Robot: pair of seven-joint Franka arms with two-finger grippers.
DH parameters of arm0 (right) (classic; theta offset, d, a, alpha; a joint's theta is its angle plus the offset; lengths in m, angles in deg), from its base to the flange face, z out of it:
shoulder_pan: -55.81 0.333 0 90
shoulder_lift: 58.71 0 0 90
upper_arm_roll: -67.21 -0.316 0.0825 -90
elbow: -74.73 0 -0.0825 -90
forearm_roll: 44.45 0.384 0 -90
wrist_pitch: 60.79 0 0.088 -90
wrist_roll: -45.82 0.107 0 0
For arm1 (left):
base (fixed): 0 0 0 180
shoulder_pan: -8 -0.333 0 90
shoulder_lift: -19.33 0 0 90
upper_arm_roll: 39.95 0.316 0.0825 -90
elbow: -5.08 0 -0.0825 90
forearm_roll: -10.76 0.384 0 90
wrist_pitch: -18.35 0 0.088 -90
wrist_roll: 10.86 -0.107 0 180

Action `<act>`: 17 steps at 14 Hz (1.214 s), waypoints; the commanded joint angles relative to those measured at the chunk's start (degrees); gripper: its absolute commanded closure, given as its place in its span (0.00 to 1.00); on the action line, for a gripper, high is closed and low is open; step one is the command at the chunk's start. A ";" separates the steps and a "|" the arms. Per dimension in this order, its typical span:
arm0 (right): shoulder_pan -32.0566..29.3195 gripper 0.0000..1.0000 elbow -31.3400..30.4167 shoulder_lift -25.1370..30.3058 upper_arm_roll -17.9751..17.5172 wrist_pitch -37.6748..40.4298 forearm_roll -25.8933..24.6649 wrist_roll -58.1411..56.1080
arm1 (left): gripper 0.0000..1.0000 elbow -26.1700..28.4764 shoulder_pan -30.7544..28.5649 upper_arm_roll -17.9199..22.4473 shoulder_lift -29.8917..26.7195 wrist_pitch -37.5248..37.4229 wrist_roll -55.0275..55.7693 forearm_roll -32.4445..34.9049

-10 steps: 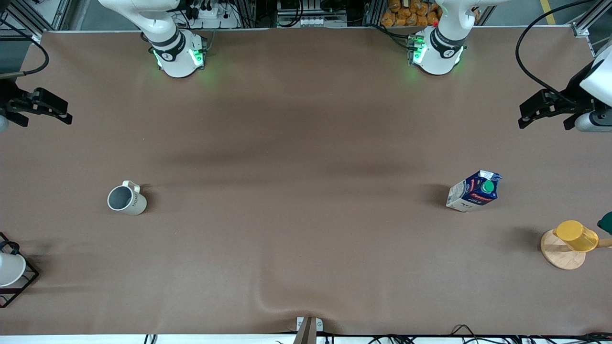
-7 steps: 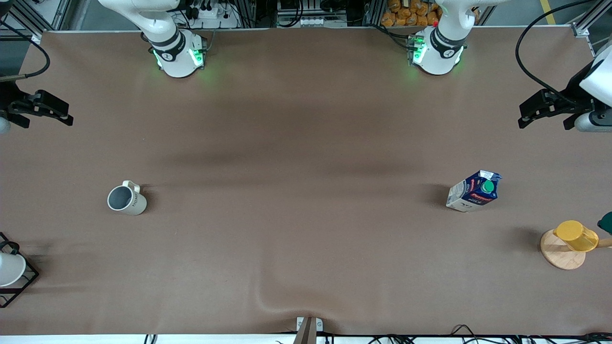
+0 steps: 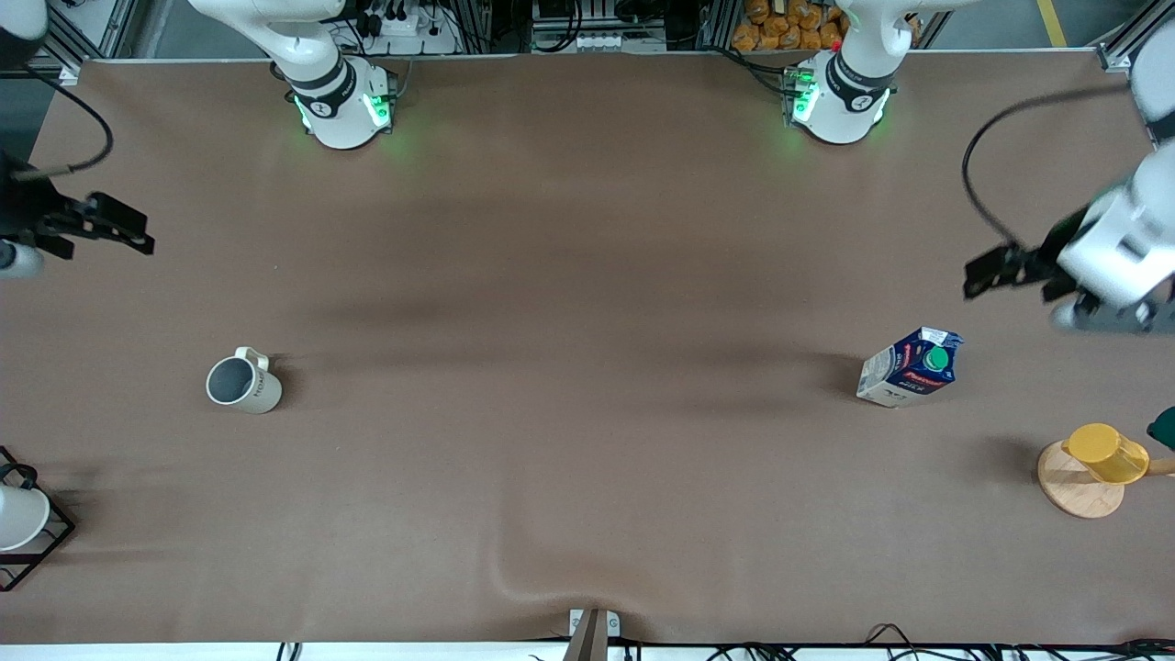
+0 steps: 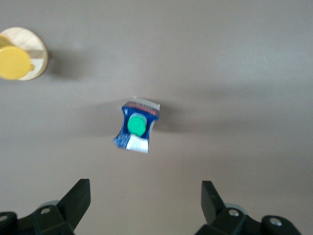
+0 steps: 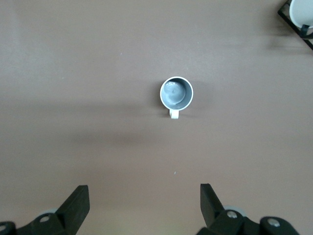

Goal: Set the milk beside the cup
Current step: 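Reach the left gripper to the milk carton while the right gripper reaches the mug, then grasp the milk carton with the left gripper while the right gripper grasps the mug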

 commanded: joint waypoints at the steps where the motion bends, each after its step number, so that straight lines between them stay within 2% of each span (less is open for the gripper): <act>1: -0.97 0.00 -7.24 0.13 0.03 -6.61 -1.15 0.06 | 0.00 -2.01 0.52 -0.20 4.00 1.10 -2.17 2.50; 5: -3.78 0.00 -9.20 -5.75 0.03 -11.55 -1.15 -5.91 | 0.00 -1.66 0.35 -0.38 9.36 3.39 -7.96 4.27; 11: -4.85 0.00 -9.03 -16.12 0.12 -17.44 -1.24 -1.19 | 0.00 -1.75 4.38 -0.64 12.36 3.82 -8.68 6.38; 17: -7.82 0.00 -9.03 -20.70 0.12 -22.98 -1.24 -3.27 | 0.00 -1.31 5.09 -0.73 14.55 4.35 -8.59 6.38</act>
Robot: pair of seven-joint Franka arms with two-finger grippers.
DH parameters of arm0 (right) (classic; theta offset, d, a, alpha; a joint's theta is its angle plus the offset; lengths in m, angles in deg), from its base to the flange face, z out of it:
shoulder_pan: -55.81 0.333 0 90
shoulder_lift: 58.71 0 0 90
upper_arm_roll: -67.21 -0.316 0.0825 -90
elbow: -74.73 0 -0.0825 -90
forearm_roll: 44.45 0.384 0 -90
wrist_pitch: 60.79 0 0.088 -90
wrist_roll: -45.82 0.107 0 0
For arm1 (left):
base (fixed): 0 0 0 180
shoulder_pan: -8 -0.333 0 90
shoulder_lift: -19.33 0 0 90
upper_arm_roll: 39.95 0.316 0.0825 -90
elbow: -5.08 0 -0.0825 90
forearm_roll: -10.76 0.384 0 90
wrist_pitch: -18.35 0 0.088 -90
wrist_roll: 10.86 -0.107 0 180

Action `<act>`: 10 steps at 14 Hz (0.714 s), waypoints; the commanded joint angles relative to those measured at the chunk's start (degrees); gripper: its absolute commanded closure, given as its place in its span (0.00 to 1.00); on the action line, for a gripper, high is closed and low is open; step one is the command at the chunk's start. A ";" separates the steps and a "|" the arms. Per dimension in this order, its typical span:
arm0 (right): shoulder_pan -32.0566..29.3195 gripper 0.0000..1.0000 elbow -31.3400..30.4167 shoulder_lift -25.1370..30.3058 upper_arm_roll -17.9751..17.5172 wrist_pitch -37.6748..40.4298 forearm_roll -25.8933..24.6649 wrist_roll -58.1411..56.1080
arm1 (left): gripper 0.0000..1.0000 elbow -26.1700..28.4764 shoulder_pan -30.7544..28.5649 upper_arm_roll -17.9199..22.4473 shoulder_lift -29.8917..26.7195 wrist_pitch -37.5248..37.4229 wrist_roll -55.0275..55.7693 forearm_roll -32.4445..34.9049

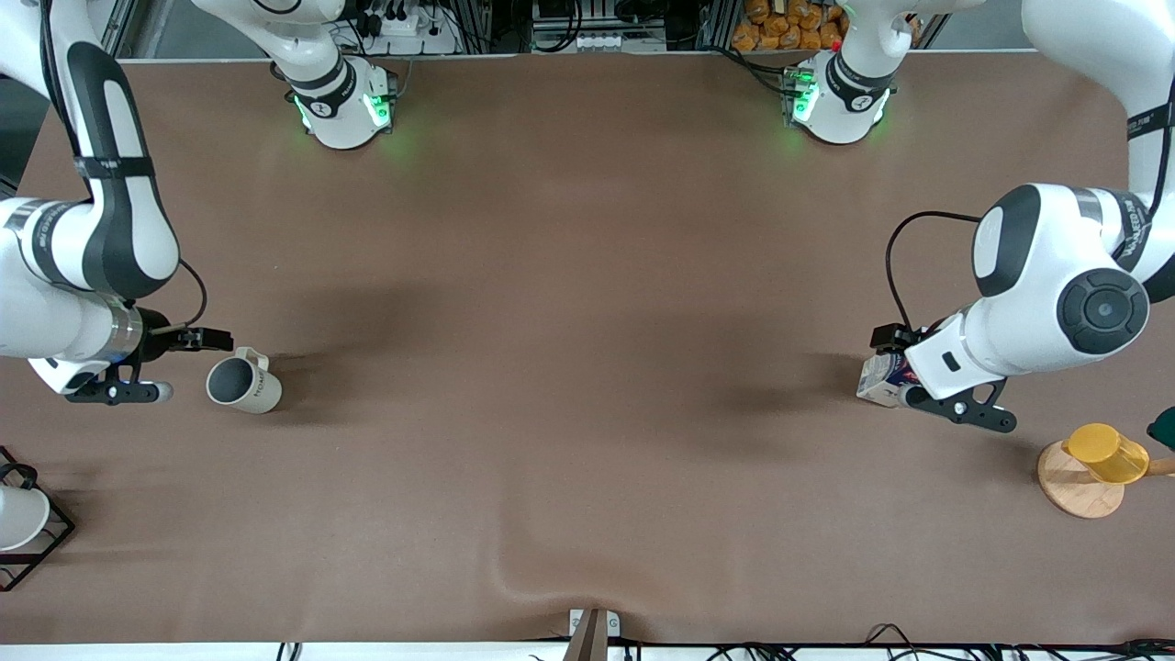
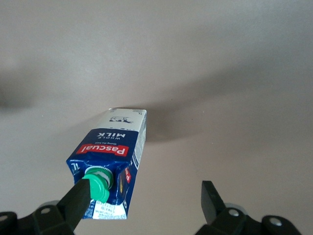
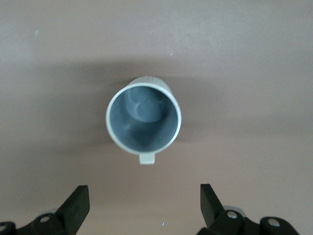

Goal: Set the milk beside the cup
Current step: 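Grasp the milk carton with the left gripper while the right gripper grasps the mug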

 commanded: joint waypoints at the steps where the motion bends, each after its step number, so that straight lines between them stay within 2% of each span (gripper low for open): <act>1: -2.35 0.00 0.87 -1.64 -0.65 -2.55 -0.87 -2.14 | 0.00 -0.67 1.13 -0.06 1.41 0.26 0.16 1.46; 4: -3.22 0.00 0.96 -4.46 -0.65 -7.83 -0.87 -2.23 | 0.00 0.64 2.28 0.03 1.59 0.18 2.27 3.81; 5: -3.23 0.00 1.05 -4.64 -0.65 -7.92 -0.87 -2.23 | 0.00 0.65 1.76 -0.15 1.59 -0.08 1.49 6.09; 8: -3.49 0.00 1.31 -6.48 -0.83 -8.80 0.35 -2.23 | 0.00 0.56 1.05 0.02 1.50 -0.26 -1.41 6.82; 10: -3.49 0.13 1.23 -8.06 -0.74 -10.38 1.15 -2.41 | 0.00 1.08 -0.26 0.03 1.24 -0.61 -2.65 6.82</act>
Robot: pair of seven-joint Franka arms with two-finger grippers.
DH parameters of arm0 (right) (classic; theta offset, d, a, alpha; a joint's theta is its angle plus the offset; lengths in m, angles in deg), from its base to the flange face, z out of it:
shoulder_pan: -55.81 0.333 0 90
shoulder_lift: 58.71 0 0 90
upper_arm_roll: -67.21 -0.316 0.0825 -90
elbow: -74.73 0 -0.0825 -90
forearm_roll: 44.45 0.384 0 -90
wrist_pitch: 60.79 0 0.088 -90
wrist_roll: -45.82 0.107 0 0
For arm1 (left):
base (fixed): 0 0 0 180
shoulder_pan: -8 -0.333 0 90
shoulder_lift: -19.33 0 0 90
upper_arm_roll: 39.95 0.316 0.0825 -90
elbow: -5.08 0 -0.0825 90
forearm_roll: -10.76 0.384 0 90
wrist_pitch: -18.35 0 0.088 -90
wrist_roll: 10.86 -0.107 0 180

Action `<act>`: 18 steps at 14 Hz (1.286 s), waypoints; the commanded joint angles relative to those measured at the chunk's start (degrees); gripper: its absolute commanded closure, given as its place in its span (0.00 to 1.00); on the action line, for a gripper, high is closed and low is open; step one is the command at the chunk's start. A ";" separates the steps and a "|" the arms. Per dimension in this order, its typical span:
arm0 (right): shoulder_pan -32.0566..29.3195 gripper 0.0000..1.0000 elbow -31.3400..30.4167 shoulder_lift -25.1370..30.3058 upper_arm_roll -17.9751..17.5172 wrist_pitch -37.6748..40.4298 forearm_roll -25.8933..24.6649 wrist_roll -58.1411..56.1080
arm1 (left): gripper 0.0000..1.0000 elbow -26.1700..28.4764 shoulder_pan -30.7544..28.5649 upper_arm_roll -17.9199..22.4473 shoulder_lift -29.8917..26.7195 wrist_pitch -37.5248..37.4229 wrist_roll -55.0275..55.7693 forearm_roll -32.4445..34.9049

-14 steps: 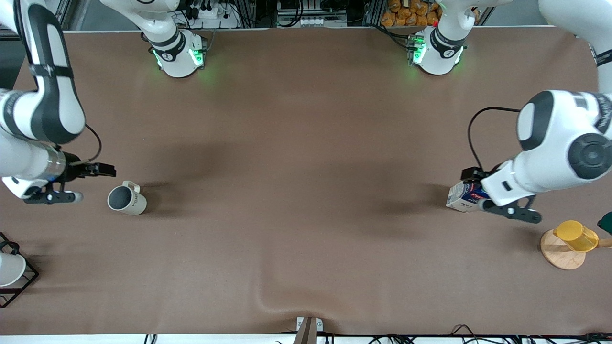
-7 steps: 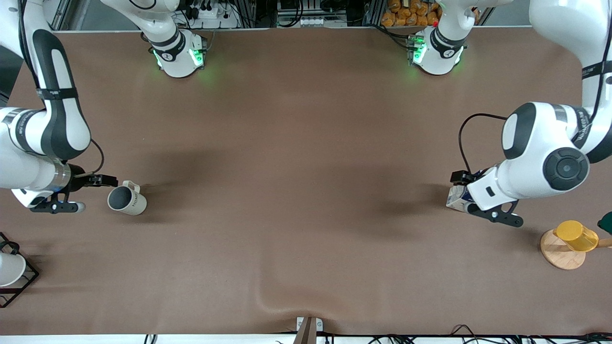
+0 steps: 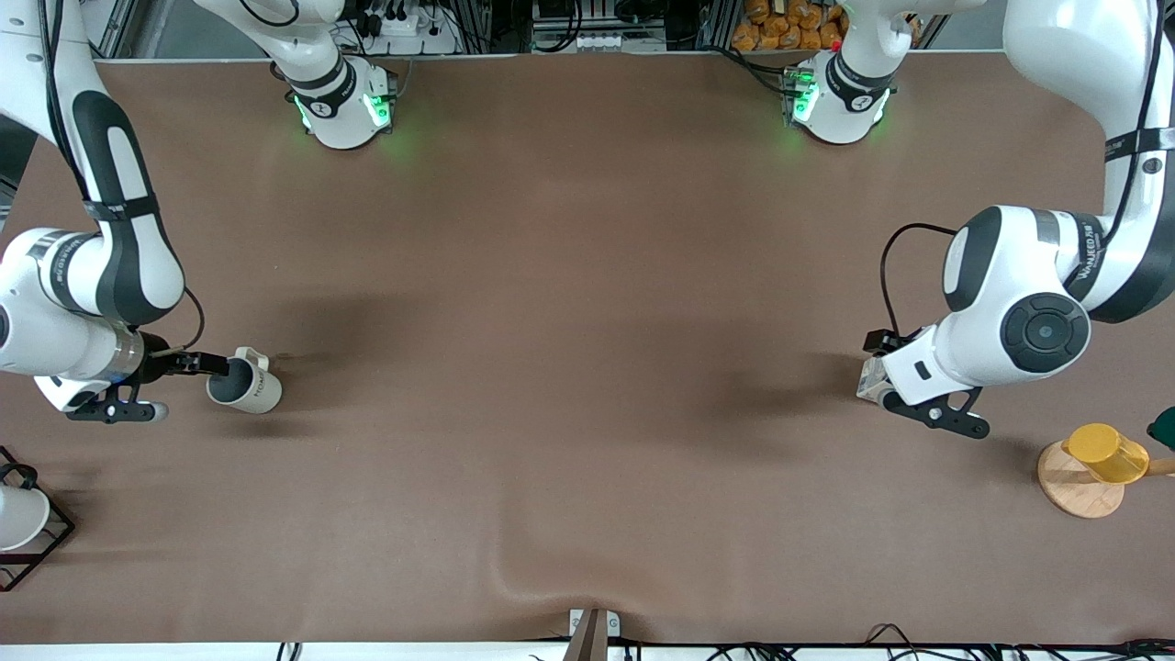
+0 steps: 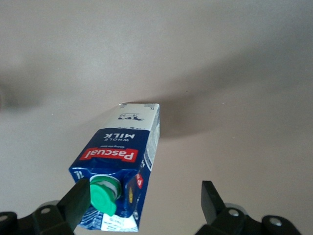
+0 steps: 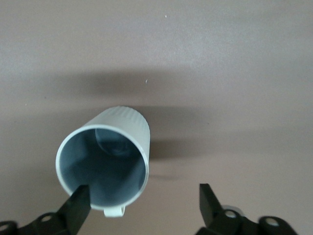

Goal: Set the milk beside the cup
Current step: 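Grasp the milk carton with the left gripper while the right gripper grasps the mug, then lift the mug with the right gripper while the left gripper lifts the carton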

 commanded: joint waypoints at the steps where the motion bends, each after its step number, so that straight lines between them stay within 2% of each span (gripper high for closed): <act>1: -1.14 0.25 1.16 -2.52 -0.80 -0.90 1.01 -0.58 | 0.00 2.18 -1.43 -0.15 -1.12 -0.64 -2.34 1.46; 4: -0.70 0.59 1.25 -3.67 -0.98 -1.78 1.01 -0.58 | 0.00 2.90 -3.36 -0.15 -0.86 -0.55 -3.22 1.46; 6: -0.53 0.97 1.16 -3.76 -1.07 -2.49 1.10 -0.41 | 0.00 2.90 -3.98 -0.06 -0.51 -0.38 -3.22 1.46; 7: -0.35 1.00 1.25 -3.76 -1.07 -2.14 1.10 -0.32 | 0.00 2.99 -4.59 -0.15 -0.34 -0.12 -3.31 1.46; 10: 0.00 1.00 1.42 -3.32 -1.41 -1.26 2.23 -0.05 | 0.00 2.99 -4.68 -0.15 0.45 0.32 -3.22 1.46; 14: 1.58 1.00 7.91 -2.88 -1.51 12.95 8.56 0.82 | 0.00 4.04 -4.95 -0.15 0.72 0.76 -3.05 1.46; 16: 3.33 1.00 9.33 -2.36 -1.51 15.00 8.83 5.11 | 0.00 4.04 -4.86 -0.15 1.07 0.76 -3.05 1.46; 18: 5.44 1.00 9.42 -1.22 -1.51 16.31 8.83 8.98 | 0.15 3.78 -4.68 -0.15 1.16 0.76 -2.78 1.38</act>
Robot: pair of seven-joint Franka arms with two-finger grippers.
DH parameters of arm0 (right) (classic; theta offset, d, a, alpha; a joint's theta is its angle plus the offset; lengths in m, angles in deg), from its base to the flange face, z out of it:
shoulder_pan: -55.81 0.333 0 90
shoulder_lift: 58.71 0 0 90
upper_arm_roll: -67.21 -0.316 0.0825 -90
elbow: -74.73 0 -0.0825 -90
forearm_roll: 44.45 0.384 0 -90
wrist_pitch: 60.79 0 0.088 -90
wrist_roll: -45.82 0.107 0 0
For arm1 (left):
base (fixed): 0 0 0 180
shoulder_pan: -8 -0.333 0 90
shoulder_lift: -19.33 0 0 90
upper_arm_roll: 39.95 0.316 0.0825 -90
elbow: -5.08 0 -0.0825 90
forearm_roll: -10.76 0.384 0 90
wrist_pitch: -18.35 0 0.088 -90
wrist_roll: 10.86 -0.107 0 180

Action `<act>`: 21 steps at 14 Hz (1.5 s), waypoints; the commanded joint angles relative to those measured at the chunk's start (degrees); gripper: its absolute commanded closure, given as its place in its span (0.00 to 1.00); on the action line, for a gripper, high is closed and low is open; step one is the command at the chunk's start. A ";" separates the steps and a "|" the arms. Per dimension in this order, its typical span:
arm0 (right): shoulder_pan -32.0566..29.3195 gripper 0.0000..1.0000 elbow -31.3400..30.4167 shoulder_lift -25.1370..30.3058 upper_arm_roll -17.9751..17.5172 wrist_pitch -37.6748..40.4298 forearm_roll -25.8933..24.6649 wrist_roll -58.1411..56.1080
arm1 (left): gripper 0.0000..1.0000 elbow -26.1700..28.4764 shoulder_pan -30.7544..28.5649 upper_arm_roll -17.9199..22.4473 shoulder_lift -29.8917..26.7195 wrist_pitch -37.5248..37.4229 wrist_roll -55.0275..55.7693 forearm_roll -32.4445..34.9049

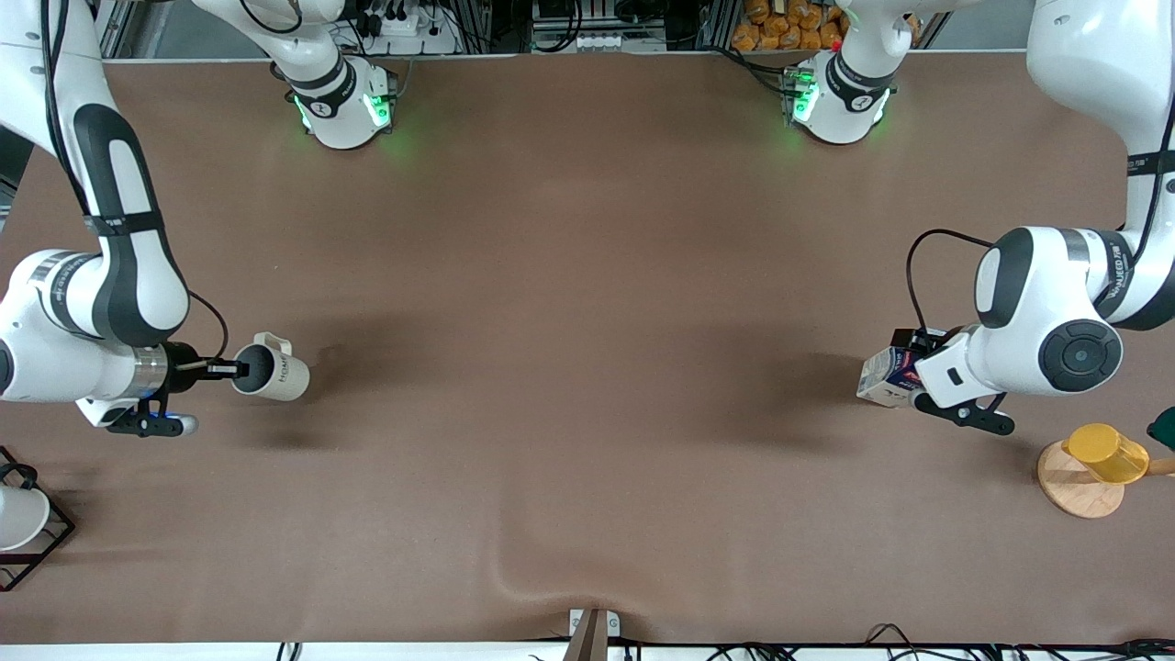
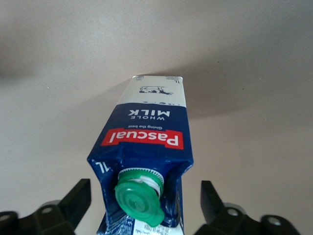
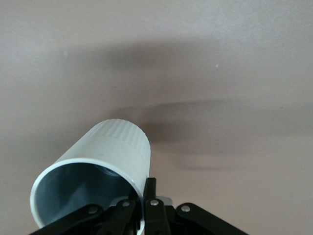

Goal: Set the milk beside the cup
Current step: 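Lift the mug with the right gripper while the left gripper lifts the carton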

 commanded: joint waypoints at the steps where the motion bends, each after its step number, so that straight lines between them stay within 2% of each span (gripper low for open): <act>1: 3.97 1.00 0.17 2.36 0.12 2.73 0.62 6.94 | 0.42 0.00 -0.03 -0.23 0.10 0.63 -0.64 1.34; 2: 6.16 1.00 0.17 2.89 0.12 3.61 0.71 11.75 | 0.62 -0.09 -0.03 -0.23 0.36 0.63 -0.64 1.34; 4: 11.60 1.00 0.17 4.03 0.03 4.41 0.71 21.86 | 0.62 -0.62 0.14 -0.14 0.37 0.63 -0.46 1.34; 7: 21.00 1.00 1.05 5.09 -0.32 5.46 1.15 39.51 | 0.86 -1.15 0.14 -0.23 0.10 0.54 -0.90 1.43; 8: 24.08 1.00 2.01 5.01 -0.32 5.29 2.02 44.71 | 0.90 -1.32 0.14 -0.23 0.10 0.54 -1.08 1.34; 12: 32.97 1.00 6.23 2.55 -0.23 2.32 5.98 58.53 | 0.90 -4.13 0.75 -0.58 -1.83 -1.82 -0.46 0.46; 17: 39.31 1.00 6.41 -2.45 -0.23 -8.41 6.07 69.44 | 0.87 -9.41 3.66 -5.41 -2.89 -10.53 8.31 -5.33; 21: 43.53 1.00 13.17 -9.57 -0.23 -11.85 5.81 77.70 | 0.87 -9.41 3.66 -10.06 -4.29 -13.87 14.90 -7.27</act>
